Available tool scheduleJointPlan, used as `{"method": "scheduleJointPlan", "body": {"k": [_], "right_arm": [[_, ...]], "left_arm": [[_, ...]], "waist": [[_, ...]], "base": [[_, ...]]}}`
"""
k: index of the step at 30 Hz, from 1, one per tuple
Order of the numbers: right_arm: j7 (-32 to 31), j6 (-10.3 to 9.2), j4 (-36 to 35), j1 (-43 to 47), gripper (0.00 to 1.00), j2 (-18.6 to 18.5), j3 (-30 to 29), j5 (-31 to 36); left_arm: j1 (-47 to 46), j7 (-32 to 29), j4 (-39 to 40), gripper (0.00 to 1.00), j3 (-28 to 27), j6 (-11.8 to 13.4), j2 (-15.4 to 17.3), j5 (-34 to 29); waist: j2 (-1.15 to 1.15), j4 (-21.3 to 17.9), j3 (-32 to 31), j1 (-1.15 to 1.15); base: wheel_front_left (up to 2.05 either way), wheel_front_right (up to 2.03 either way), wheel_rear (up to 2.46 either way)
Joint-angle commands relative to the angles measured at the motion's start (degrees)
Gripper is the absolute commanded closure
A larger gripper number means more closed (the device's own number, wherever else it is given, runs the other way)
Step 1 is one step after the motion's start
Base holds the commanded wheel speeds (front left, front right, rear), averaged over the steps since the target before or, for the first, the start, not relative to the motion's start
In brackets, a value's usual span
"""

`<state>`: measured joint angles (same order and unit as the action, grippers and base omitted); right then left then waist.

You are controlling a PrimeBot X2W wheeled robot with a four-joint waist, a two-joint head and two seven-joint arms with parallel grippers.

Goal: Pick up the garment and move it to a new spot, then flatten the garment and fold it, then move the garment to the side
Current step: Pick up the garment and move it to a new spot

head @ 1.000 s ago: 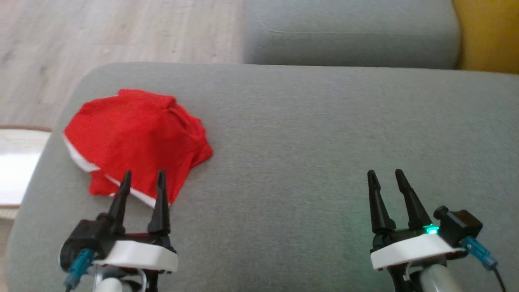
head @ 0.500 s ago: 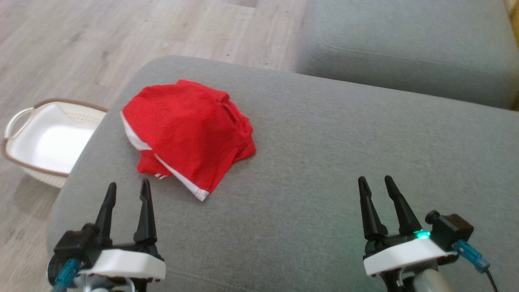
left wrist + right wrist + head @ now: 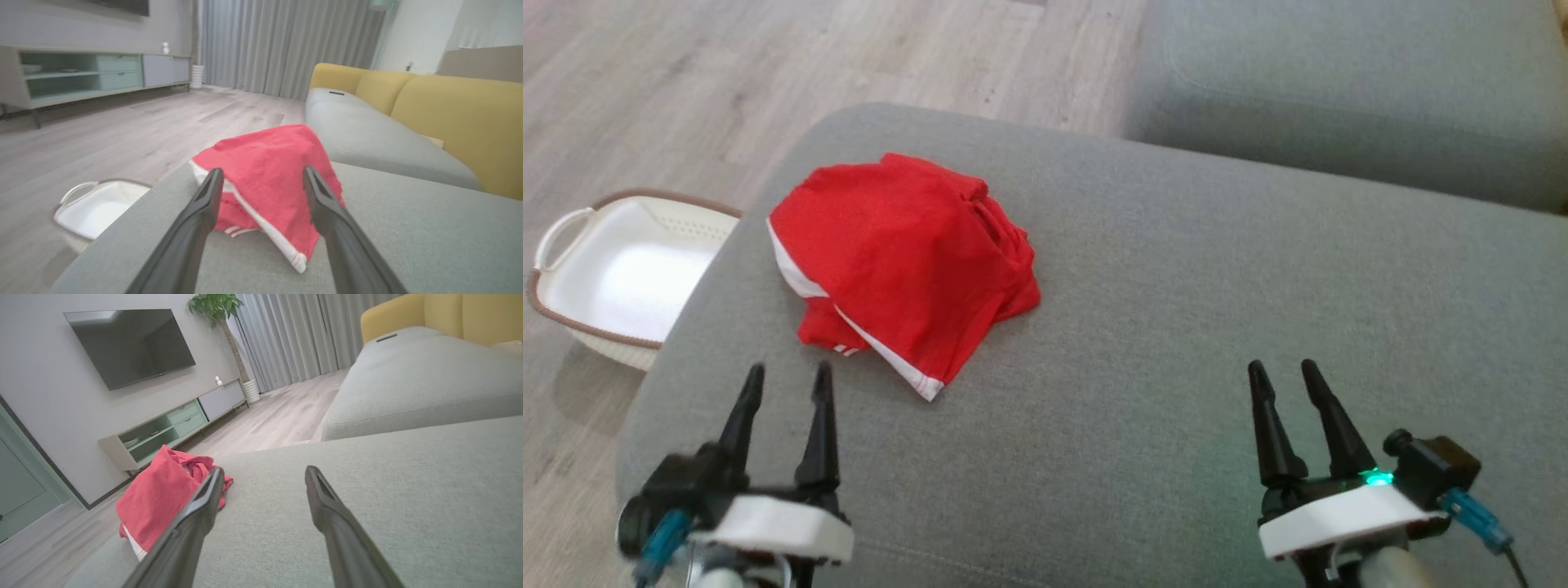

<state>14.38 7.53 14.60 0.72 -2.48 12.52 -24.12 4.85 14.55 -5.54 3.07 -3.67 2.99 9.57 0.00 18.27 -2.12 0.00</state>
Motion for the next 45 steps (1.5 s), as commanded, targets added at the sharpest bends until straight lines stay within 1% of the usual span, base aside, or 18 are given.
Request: {"method": "scheduleJointPlan", "body": {"k": [1, 3, 4, 7, 12, 16, 19, 20, 22, 25, 27, 30, 31, 32, 36, 40, 45], "right_arm": [[0.6, -0.04, -2.1, -2.3, 0.00, -0.4, 0.5, 0.5], [0.6, -0.04, -2.3, -2.9, 0.00, -0.4, -0.4, 0.9], [0.6, -0.04, -2.4, -3.3, 0.00, -0.4, -0.7, 1.0], [0.6, -0.04, -2.6, -4.2, 0.00, -0.4, -1.4, 1.8], [0.6, -0.04, -3.7, -6.6, 0.00, -0.4, -2.3, 3.1], [0.6, -0.04, -4.5, -8.7, 0.00, -0.4, -3.0, 2.9], [0.6, -0.04, -5.0, -10.0, 0.00, -0.4, -2.8, 2.9], [0.6, -0.04, -5.0, -10.0, 0.00, -0.4, -2.8, 2.9], [0.6, -0.04, -5.2, -10.5, 0.00, -0.4, -2.7, 2.9], [0.6, -0.04, -5.2, -11.0, 0.00, -0.4, -3.0, 2.8], [0.6, -0.04, -5.2, -11.3, 0.00, -0.4, -3.1, 2.6], [0.6, -0.04, -5.3, -11.4, 0.00, -0.4, -3.1, 2.5], [0.6, -0.04, -5.3, -11.4, 0.00, -0.4, -3.1, 2.4], [0.6, -0.04, -5.3, -11.4, 0.00, -0.4, -3.0, 2.3], [0.6, -0.04, -4.9, -11.4, 0.00, -0.4, -2.6, 2.2], [0.6, -0.04, -4.3, -11.0, 0.00, -0.4, -2.1, 2.2], [0.6, -0.04, -4.1, -9.9, 0.00, -0.4, -2.2, 1.5]], "left_arm": [[-6.0, 0.4, 0.6, 0.00, -1.2, -1.3, 0.4, -1.2], [-9.1, 0.4, -2.8, 0.00, 0.5, -2.6, 1.6, -1.1], [-11.3, 0.4, -4.6, 0.00, 1.7, -3.1, 2.7, -1.1], [-18.7, -0.4, -10.0, 0.00, 5.1, -3.7, 6.3, -0.1], [-32.2, -7.8, -17.0, 0.00, 13.9, -3.8, 13.8, 3.8], [-41.4, -13.6, -21.2, 0.00, 19.7, -3.8, 18.7, 8.6], [-46.4, -16.9, -23.9, 0.00, 23.6, -3.8, 22.0, 12.0], [-46.4, -16.9, -23.9, 0.00, 23.6, -3.8, 22.0, 12.0], [-48.9, -18.6, -25.8, 0.00, 25.9, -3.8, 24.0, 14.1], [-51.6, -21.5, -28.9, 0.00, 28.2, -3.8, 25.9, 17.2], [-52.7, -23.4, -30.5, 0.00, 29.6, -3.8, 26.3, 18.8], [-54.0, -24.4, -32.9, 0.00, 30.5, -3.8, 26.7, 20.8], [-54.3, -24.5, -33.4, 0.57, 31.0, -3.8, 26.7, 21.3], [-54.5, -24.2, -33.8, 1.00, 31.3, -3.8, 26.8, 21.8], [-55.2, -20.9, -34.9, 1.00, 32.0, -3.8, 26.9, 23.1], [-56.0, -15.5, -34.9, 1.00, 31.7, -3.7, 26.7, 22.8], [-56.6, -11.4, -32.8, 1.00, 30.7, -2.9, 26.1, 23.1]], "waist": [[0.00, -1.1, 1.7, 0.00], [0.00, -1.9, 3.3, 0.00], [0.00, -2.3, 4.1, 0.00], [0.00, -3.6, 6.6, 0.00], [0.00, -6.1, 11.4, 0.00], [0.00, -8.2, 14.8, 0.00], [0.00, -9.8, 16.7, 0.00], [0.00, -9.8, 16.7, 0.00], [0.00, -10.7, 17.6, 0.00], [0.00, -11.7, 18.6, 0.00], [0.00, -12.0, 19.1, 0.00], [0.00, -12.2, 19.4, 0.00], [0.00, -12.2, 19.4, 0.00], [0.00, -12.2, 19.4, 0.00], [0.00, -11.8, 18.6, 0.00], [0.00, -11.3, 16.7, 0.00], [0.00, -10.0, 13.6, 0.00]], "base": [[0.00, 0.00, 0.00], [0.00, 0.00, 0.00], [0.00, 0.00, 0.00], [0.00, 0.00, 0.00], [0.00, 0.00, 0.00], [0.00, 0.00, 0.00], [0.00, 0.00, 0.00], [0.00, 0.00, 0.00], [0.00, 0.00, 0.00], [0.00, 0.00, 0.00], [0.00, 0.00, 0.00], [0.00, 0.00, 0.00], [0.00, 0.00, 0.00], [0.00, 0.00, 0.00], [0.00, 0.00, 0.00], [0.00, 0.00, 0.00], [0.00, 0.00, 0.00]]}}
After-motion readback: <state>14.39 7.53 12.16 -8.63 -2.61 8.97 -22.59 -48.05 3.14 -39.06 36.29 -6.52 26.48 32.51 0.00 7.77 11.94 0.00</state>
